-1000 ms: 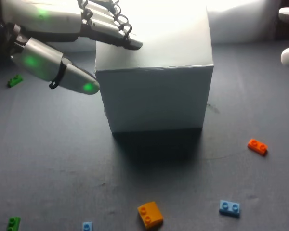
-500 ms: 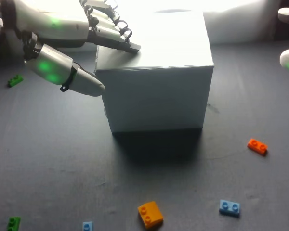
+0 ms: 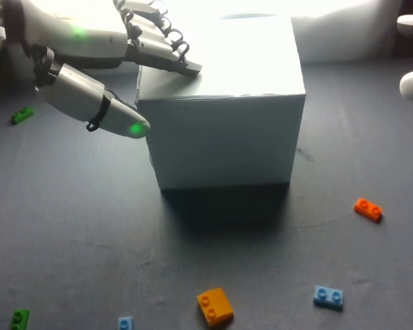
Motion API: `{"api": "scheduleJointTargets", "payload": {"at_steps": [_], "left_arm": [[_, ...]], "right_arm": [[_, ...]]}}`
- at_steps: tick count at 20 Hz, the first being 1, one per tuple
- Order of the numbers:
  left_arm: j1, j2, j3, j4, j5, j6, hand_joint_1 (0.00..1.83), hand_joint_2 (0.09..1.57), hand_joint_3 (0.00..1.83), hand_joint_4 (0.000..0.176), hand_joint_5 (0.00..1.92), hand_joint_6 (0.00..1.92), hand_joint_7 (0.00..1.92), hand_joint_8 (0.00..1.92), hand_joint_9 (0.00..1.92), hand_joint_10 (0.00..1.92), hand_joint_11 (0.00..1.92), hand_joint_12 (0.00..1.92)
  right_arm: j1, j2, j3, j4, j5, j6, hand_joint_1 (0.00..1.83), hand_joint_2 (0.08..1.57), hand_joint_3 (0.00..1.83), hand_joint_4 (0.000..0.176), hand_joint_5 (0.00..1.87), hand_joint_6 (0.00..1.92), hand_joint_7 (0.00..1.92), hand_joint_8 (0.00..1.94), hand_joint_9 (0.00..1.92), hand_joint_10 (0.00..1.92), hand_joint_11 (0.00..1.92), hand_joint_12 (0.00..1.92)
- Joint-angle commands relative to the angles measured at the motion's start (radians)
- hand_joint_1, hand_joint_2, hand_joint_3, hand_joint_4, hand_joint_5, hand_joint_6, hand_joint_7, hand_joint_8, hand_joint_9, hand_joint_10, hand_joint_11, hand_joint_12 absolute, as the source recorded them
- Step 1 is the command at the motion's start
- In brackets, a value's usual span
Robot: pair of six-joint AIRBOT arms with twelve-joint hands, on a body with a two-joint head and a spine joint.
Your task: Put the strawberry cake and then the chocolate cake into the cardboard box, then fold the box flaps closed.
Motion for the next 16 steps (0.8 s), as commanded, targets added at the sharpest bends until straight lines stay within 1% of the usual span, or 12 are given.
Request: {"api": "scheduleJointTargets", "payload": {"at_steps": [1, 2, 3, 6, 7, 9, 10, 13, 15, 16], "left_arm": [[-0.013, 0.007, 0.012, -0.022, 0.010, 0.001, 0.04, 1.20, 0.00, 0.000, 0.26, 0.01, 0.33, 0.00, 0.30, 0.00, 0.00, 0.76], [-0.026, 0.008, 0.019, -0.022, 0.005, -0.001, 0.04, 1.20, 0.00, 0.000, 0.26, 0.01, 0.33, 0.00, 0.30, 0.00, 0.00, 0.77], [-0.037, 0.010, 0.026, -0.020, 0.001, -0.003, 0.03, 1.20, 0.00, 0.000, 0.25, 0.00, 0.33, 0.00, 0.30, 0.00, 0.00, 0.77], [-0.078, 0.015, 0.056, 0.000, -0.004, -0.020, 0.06, 1.20, 0.00, 0.000, 0.28, 0.01, 0.35, 0.00, 0.33, 0.01, 0.00, 0.84], [-0.095, 0.017, 0.066, 0.008, -0.008, -0.025, 0.07, 1.20, 0.00, 0.000, 0.29, 0.01, 0.35, 0.00, 0.32, 0.00, 0.00, 0.83], [-0.119, 0.024, 0.083, 0.032, -0.015, -0.034, 0.06, 1.20, 0.00, 0.000, 0.29, 0.00, 0.33, 0.00, 0.31, 0.00, 0.00, 0.83], [-0.127, 0.027, 0.094, 0.046, -0.020, -0.040, 0.06, 1.21, 0.00, 0.000, 0.29, 0.00, 0.33, 0.00, 0.31, 0.00, 0.00, 0.83], [-0.143, 0.037, 0.115, 0.102, -0.033, -0.055, 0.05, 1.20, 0.00, 0.000, 0.31, 0.01, 0.34, 0.00, 0.31, 0.00, 0.00, 0.85], [-0.149, 0.041, 0.132, 0.123, -0.047, -0.066, 0.06, 1.20, 0.00, 0.000, 0.32, 0.01, 0.35, 0.00, 0.32, 0.00, 0.00, 0.90], [-0.151, 0.044, 0.140, 0.134, -0.056, -0.072, 0.09, 1.20, 0.00, 0.004, 0.38, 0.02, 0.40, 0.01, 0.39, 0.02, 0.00, 1.01]], "right_arm": [[0.004, 0.012, 0.002, -0.001, 0.121, 0.001, 0.00, 1.17, 0.00, 0.000, 0.19, 0.00, 0.26, 0.00, 0.24, 0.00, 0.00, 0.64], [0.003, 0.012, 0.002, -0.001, 0.122, 0.001, 0.00, 1.18, 0.00, 0.000, 0.17, 0.00, 0.23, 0.00, 0.22, 0.00, 0.00, 0.56], [0.003, 0.012, 0.002, -0.001, 0.122, 0.001, 0.00, 1.18, 0.00, 0.000, 0.18, 0.01, 0.24, 0.01, 0.23, 0.01, 0.00, 0.60], [0.001, 0.012, 0.002, -0.001, 0.123, 0.001, 0.00, 1.18, 0.00, 0.000, 0.20, 0.01, 0.27, 0.01, 0.26, 0.01, 0.00, 0.64], [0.001, 0.012, 0.002, -0.001, 0.123, 0.001, 0.00, 1.18, 0.00, 0.000, 0.20, 0.01, 0.27, 0.01, 0.26, 0.01, 0.00, 0.64], [0.000, 0.012, 0.002, -0.001, 0.123, 0.001, 0.00, 1.17, 0.00, 0.000, 0.20, 0.00, 0.28, 0.01, 0.27, 0.01, 0.00, 0.67], [0.000, 0.012, 0.002, -0.002, 0.123, 0.001, 0.00, 1.17, 0.00, 0.000, 0.20, 0.00, 0.29, 0.01, 0.28, 0.01, 0.00, 0.72], [-0.001, 0.011, 0.002, -0.004, 0.123, 0.001, 0.00, 1.17, 0.00, 0.000, 0.21, 0.00, 0.29, 0.00, 0.28, 0.01, 0.00, 0.72], [-0.005, 0.011, 0.001, -0.005, 0.123, 0.001, 0.01, 1.16, 0.00, 0.000, 0.22, 0.01, 0.30, 0.00, 0.30, 0.01, 0.00, 0.77], [-0.006, 0.011, 0.001, -0.006, 0.123, 0.001, 0.04, 1.16, 0.00, 0.000, 0.30, 0.02, 0.37, 0.02, 0.34, 0.02, 0.00, 0.81]]}}
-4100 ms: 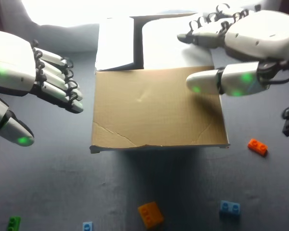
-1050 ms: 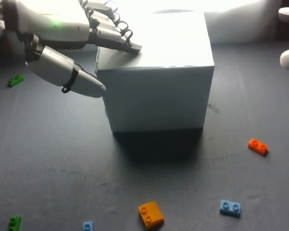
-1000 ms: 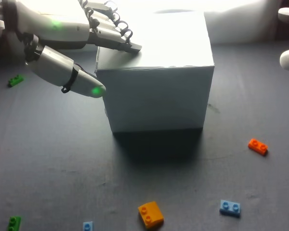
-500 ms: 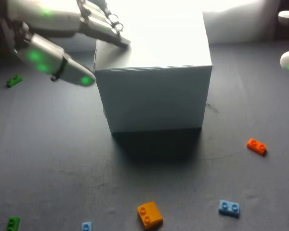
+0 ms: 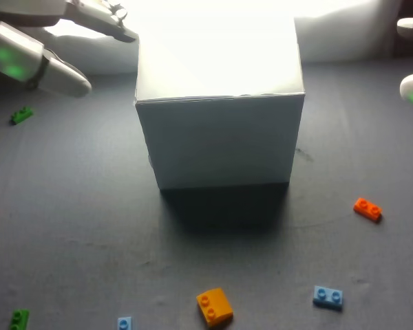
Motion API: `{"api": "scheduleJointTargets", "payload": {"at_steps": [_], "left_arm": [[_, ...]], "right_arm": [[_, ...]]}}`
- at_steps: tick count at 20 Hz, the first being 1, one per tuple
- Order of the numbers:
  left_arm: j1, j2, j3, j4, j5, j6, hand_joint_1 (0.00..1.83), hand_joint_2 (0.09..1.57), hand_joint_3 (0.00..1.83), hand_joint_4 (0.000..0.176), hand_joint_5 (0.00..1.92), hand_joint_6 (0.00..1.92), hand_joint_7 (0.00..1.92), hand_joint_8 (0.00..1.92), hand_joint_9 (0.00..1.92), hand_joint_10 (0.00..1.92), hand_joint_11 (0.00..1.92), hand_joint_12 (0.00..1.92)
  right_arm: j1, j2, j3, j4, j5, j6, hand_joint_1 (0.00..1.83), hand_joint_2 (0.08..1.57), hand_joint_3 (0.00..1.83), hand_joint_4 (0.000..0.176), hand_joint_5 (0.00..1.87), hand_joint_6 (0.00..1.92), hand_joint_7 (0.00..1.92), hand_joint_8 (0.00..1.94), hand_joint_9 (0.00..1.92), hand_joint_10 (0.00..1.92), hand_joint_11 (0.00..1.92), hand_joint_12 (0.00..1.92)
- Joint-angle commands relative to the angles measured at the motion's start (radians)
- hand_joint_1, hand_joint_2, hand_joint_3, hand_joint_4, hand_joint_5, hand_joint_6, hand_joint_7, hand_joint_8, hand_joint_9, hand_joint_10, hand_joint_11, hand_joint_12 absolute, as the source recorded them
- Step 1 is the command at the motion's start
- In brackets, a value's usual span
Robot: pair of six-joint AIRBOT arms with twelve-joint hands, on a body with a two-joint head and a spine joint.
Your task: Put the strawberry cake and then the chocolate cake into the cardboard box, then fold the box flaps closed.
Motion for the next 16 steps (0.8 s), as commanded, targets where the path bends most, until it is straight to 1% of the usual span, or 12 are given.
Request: {"api": "scheduleJointTargets", "payload": {"at_steps": [1, 3, 4, 5, 6, 7, 8, 9, 10, 11, 13, 16], "left_arm": [[-0.013, 0.015, 0.010, -0.048, 0.004, -0.006, 0.10, 1.20, 0.00, 0.005, 0.43, 0.03, 0.44, 0.02, 0.45, 0.04, 0.00, 1.09], [-0.012, 0.025, 0.009, -0.017, -0.014, -0.011, 0.15, 1.23, 0.00, 0.000, 0.69, 0.05, 0.80, 0.07, 0.72, 0.18, 0.09, 1.40], [-0.007, 0.032, 0.007, -0.015, -0.029, -0.011, 0.14, 1.26, 0.00, 0.000, 0.77, 0.05, 0.90, 0.10, 0.73, 0.39, 0.12, 1.47], [0.003, 0.041, 0.003, -0.014, -0.047, -0.011, 0.16, 1.29, 0.01, 0.000, 0.84, 0.12, 0.82, 0.51, 0.63, 0.93, 0.16, 1.61], [0.011, 0.050, -0.003, -0.014, -0.068, -0.011, 0.16, 1.31, 0.01, 0.000, 0.78, 0.41, 0.66, 0.97, 0.53, 1.29, 0.19, 1.74], [0.016, 0.057, -0.008, -0.014, -0.082, -0.011, 0.17, 1.34, 0.01, 0.000, 0.70, 0.88, 0.65, 1.31, 0.54, 1.55, 0.29, 1.88], [0.023, 0.064, -0.016, -0.014, -0.095, -0.011, 0.14, 1.37, 0.01, 0.000, 0.65, 1.13, 0.65, 1.48, 0.55, 1.69, 0.34, 1.91], [0.033, 0.071, -0.027, -0.015, -0.110, -0.011, 0.11, 1.42, 0.02, 0.000, 0.69, 1.41, 0.75, 1.64, 0.66, 1.88, 0.48, 1.92], [0.048, 0.080, -0.044, -0.015, -0.122, -0.010, 0.12, 1.44, 0.02, 0.000, 0.72, 1.52, 0.81, 1.70, 0.73, 1.91, 0.55, 1.92], [0.068, 0.093, -0.068, -0.021, -0.127, -0.001, 0.09, 1.46, 0.02, 0.000, 0.79, 1.58, 0.91, 1.69, 0.85, 1.92, 0.64, 1.92], [0.093, 0.117, -0.110, -0.029, -0.128, 0.008, 0.16, 1.50, 0.02, 0.000, 0.88, 1.69, 1.07, 1.77, 1.03, 1.92, 0.86, 1.92], [0.104, 0.161, -0.179, -0.047, -0.139, 0.024, 0.25, 1.49, 0.00, 0.000, 0.88, 1.74, 1.07, 1.77, 1.05, 1.92, 0.93, 1.92]], "right_arm": [[0.006, 0.012, 0.001, -0.001, 0.117, 0.001, 0.06, 1.16, 0.00, 0.000, 0.37, 0.03, 0.42, 0.02, 0.37, 0.02, 0.00, 0.88], [0.005, 0.012, -0.001, -0.003, 0.119, 0.001, 0.09, 1.16, 0.00, 0.000, 0.67, 0.07, 0.74, 0.05, 0.66, 0.09, 0.08, 1.13], [0.004, 0.011, -0.001, -0.004, 0.120, 0.001, 0.08, 1.17, 0.00, 0.000, 0.77, 0.07, 0.85, 0.04, 0.78, 0.11, 0.17, 1.16], [0.003, 0.011, -0.002, -0.006, 0.121, 0.001, 0.11, 1.18, 0.00, 0.000, 0.90, 0.09, 0.97, 0.07, 0.91, 0.17, 0.29, 1.26], [0.002, 0.011, -0.003, -0.007, 0.122, 0.001, 0.13, 1.19, 0.00, 0.000, 0.99, 0.07, 1.05, 0.06, 0.94, 0.32, 0.37, 1.36], [0.002, 0.010, -0.003, -0.008, 0.123, 0.001, 0.09, 1.22, 0.00, 0.000, 1.09, 0.07, 1.14, 0.09, 0.88, 0.60, 0.42, 1.50], [0.002, 0.010, -0.003, -0.009, 0.124, 0.001, 0.06, 1.24, 0.00, 0.000, 1.16, 0.07, 1.20, 0.12, 0.84, 0.83, 0.46, 1.57], [0.002, 0.009, -0.003, -0.009, 0.124, 0.001, 0.05, 1.29, 0.00, 0.000, 1.16, 0.41, 1.16, 0.64, 0.85, 1.29, 0.55, 1.76], [0.002, 0.009, -0.003, -0.009, 0.124, 0.002, 0.05, 1.33, 0.00, 0.000, 1.04, 0.84, 1.10, 1.05, 0.88, 1.58, 0.60, 1.88], [0.002, 0.009, -0.003, -0.010, 0.124, 0.002, 0.13, 1.37, 0.01, 0.000, 1.01, 1.23, 1.14, 1.32, 0.99, 1.75, 0.74, 1.91], [0.002, 0.009, -0.004, -0.013, 0.124, 0.002, 0.30, 1.40, 0.01, 0.000, 1.07, 1.70, 1.22, 1.64, 1.14, 1.91, 1.03, 1.92], [0.000, 0.009, -0.007, -0.019, 0.124, 0.002, 0.25, 1.41, 0.01, 0.000, 0.98, 1.70, 1.15, 1.67, 1.09, 1.92, 0.98, 1.92]]}}
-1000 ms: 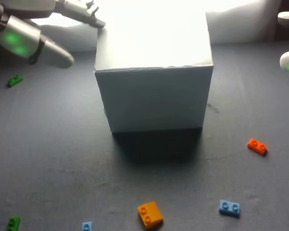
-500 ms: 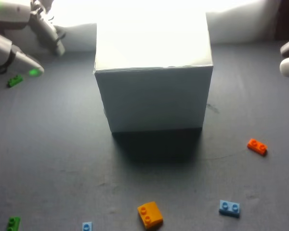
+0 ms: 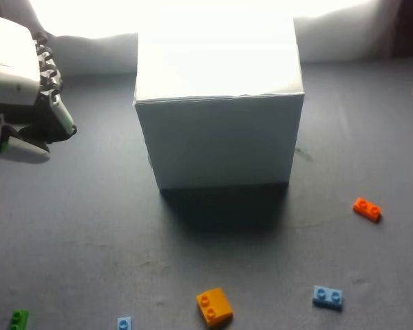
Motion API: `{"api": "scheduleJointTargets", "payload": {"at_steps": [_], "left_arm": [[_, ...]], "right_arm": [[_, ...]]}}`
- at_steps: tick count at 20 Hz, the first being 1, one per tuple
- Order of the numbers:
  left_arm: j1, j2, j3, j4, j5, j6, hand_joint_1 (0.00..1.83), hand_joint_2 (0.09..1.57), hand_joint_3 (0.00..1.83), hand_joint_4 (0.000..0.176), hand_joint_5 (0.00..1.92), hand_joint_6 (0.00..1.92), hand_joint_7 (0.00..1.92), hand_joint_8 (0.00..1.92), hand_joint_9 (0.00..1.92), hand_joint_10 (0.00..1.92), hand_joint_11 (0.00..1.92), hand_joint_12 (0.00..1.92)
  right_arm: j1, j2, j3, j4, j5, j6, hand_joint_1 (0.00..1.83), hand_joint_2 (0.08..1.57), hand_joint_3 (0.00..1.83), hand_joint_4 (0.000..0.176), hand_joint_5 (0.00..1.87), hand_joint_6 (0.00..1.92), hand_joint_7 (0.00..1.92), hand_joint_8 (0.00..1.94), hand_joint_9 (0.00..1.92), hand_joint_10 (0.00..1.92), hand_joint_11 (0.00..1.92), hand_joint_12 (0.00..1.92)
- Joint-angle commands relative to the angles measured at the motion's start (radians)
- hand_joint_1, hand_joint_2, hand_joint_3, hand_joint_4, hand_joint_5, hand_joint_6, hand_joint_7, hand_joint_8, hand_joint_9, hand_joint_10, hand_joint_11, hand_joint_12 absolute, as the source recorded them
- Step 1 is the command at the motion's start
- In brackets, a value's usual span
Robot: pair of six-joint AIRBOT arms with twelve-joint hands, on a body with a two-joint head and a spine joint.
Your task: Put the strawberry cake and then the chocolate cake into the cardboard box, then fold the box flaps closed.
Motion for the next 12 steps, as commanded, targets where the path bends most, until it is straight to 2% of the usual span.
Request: {"api": "scheduleJointTargets", "payload": {"at_steps": [1, 2, 3, 4, 7, 8, 9, 10, 12], "left_arm": [[-0.007, 0.017, -0.003, -0.072, 0.013, 0.012, 0.30, 1.48, 0.00, 0.000, 0.83, 1.71, 1.05, 1.76, 1.05, 1.92, 0.94, 1.92], [-0.005, 0.025, -0.009, -0.075, 0.010, 0.013, 0.59, 1.39, 0.09, 0.106, 0.57, 1.78, 1.03, 1.77, 1.05, 1.92, 0.91, 1.92], [-0.001, 0.030, -0.011, -0.084, 0.010, 0.013, 0.64, 1.28, 0.33, 0.162, 0.51, 1.84, 1.03, 1.79, 1.06, 1.92, 0.92, 1.92], [0.005, 0.034, -0.010, -0.093, 0.010, 0.013, 0.64, 1.18, 0.56, 0.173, 0.51, 1.90, 1.05, 1.76, 1.07, 1.92, 0.98, 1.92], [0.013, 0.046, -0.009, -0.095, 0.010, 0.006, 0.69, 1.09, 0.69, 0.176, 0.55, 1.88, 1.05, 1.69, 1.07, 1.92, 0.95, 1.92], [0.012, 0.050, -0.011, -0.095, 0.010, 0.005, 0.71, 1.07, 0.73, 0.160, 0.57, 1.88, 1.04, 1.71, 1.07, 1.92, 0.95, 1.92], [0.009, 0.052, -0.010, -0.095, 0.010, -0.001, 0.51, 1.20, 0.48, 0.000, 0.77, 1.82, 1.05, 1.71, 1.08, 1.92, 0.96, 1.92], [0.006, 0.054, -0.010, -0.095, 0.010, -0.001, 0.42, 1.32, 0.29, 0.000, 0.82, 1.85, 1.05, 1.72, 1.09, 1.92, 0.96, 1.92], [0.005, 0.057, -0.009, -0.095, 0.004, -0.002, 0.36, 1.43, 0.09, 0.000, 0.84, 1.89, 1.06, 1.72, 1.10, 1.92, 0.99, 1.92]], "right_arm": [[0.003, 0.014, -0.002, -0.006, 0.122, 0.002, 0.25, 1.41, 0.00, 0.000, 0.98, 1.70, 1.14, 1.69, 1.07, 1.92, 0.92, 1.92], [0.003, 0.014, -0.006, -0.015, 0.124, 0.002, 0.25, 1.41, 0.00, 0.000, 0.98, 1.73, 1.12, 1.72, 1.05, 1.92, 0.89, 1.92], [0.003, 0.014, -0.009, -0.027, 0.128, 0.002, 0.26, 1.41, 0.00, 0.000, 0.98, 1.77, 1.12, 1.77, 1.05, 1.92, 0.89, 1.92], [0.001, 0.015, -0.013, -0.032, 0.132, 0.002, 0.29, 1.39, 0.00, 0.000, 0.98, 1.76, 1.12, 1.74, 1.06, 1.92, 0.89, 1.92], [-0.011, 0.014, -0.024, -0.048, 0.158, 0.002, 0.26, 1.39, 0.00, 0.000, 0.97, 1.81, 1.12, 1.75, 1.07, 1.92, 0.86, 1.92], [-0.016, 0.013, -0.026, -0.064, 0.166, 0.003, 0.29, 1.38, 0.00, 0.000, 0.96, 1.79, 1.12, 1.74, 1.08, 1.92, 0.85, 1.92], [-0.019, 0.009, -0.026, -0.080, 0.166, 0.003, 0.30, 1.38, 0.00, 0.000, 0.97, 1.80, 1.13, 1.75, 1.09, 1.92, 0.86, 1.92], [-0.028, 0.007, -0.026, -0.086, 0.167, 0.006, 0.27, 1.39, 0.00, 0.000, 0.96, 1.84, 1.11, 1.78, 1.08, 1.92, 0.83, 1.92], [-0.048, 0.007, -0.026, -0.204, 0.191, 0.053, 0.25, 1.38, 0.00, 0.000, 0.96, 1.84, 1.11, 1.81, 1.08, 1.92, 0.84, 1.92]]}}
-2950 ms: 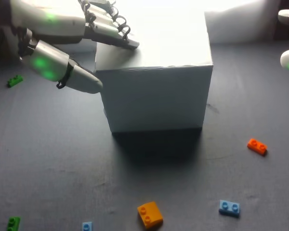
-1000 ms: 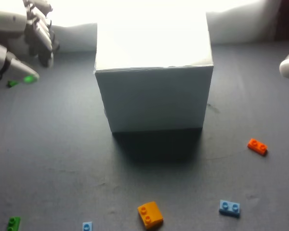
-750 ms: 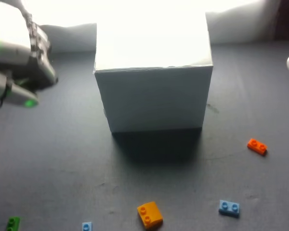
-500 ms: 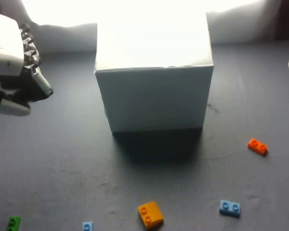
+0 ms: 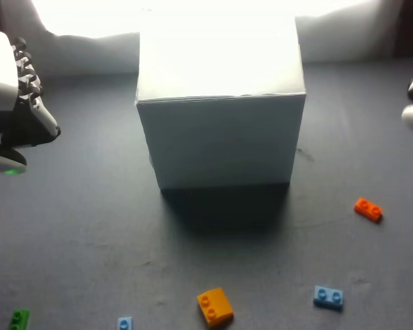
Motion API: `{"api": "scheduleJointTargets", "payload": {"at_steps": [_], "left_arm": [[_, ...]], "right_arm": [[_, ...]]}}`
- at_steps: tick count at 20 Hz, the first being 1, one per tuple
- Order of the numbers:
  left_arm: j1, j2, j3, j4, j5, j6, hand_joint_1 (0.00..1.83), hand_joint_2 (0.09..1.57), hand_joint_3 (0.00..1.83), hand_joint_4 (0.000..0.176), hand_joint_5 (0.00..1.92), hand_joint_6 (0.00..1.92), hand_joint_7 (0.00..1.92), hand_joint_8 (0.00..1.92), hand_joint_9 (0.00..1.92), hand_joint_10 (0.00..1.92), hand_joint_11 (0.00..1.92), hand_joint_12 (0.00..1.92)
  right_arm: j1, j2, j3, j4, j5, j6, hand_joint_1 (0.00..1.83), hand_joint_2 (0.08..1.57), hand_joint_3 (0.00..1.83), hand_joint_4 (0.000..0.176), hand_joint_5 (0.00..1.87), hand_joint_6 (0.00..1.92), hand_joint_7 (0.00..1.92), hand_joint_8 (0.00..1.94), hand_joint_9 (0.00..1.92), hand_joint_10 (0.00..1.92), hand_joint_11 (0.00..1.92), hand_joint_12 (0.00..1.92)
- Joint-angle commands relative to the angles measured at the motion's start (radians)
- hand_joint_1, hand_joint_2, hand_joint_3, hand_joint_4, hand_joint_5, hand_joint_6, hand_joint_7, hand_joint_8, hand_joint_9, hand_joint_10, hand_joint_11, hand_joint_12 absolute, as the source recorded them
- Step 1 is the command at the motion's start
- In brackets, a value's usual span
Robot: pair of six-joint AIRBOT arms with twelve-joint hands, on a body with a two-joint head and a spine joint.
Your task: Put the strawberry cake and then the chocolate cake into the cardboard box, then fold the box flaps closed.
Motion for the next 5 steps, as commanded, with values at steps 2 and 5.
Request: {"api": "scheduleJointTargets", "payload": {"at_steps": [2, 5], "left_arm": [[-0.014, 0.013, 0.005, -0.073, 0.007, -0.001, 0.35, 1.45, 0.06, 0.000, 0.85, 1.85, 1.06, 1.72, 1.10, 1.92, 1.00, 1.92], [-0.017, 0.012, 0.006, -0.081, 0.002, -0.006, 0.37, 1.45, 0.04, 0.000, 0.84, 1.73, 1.03, 1.70, 1.05, 1.92, 0.91, 1.92]], "right_arm": [[0.008, 0.010, 0.003, -0.115, 0.127, 0.062, 0.27, 1.38, 0.00, 0.000, 0.95, 1.88, 1.12, 1.82, 1.09, 1.92, 0.85, 1.92], [0.038, -0.009, 0.033, -0.441, 0.040, 0.306, 0.25, 1.38, 0.00, 0.000, 0.94, 1.80, 1.11, 1.71, 1.05, 1.91, 0.78, 1.92]]}}
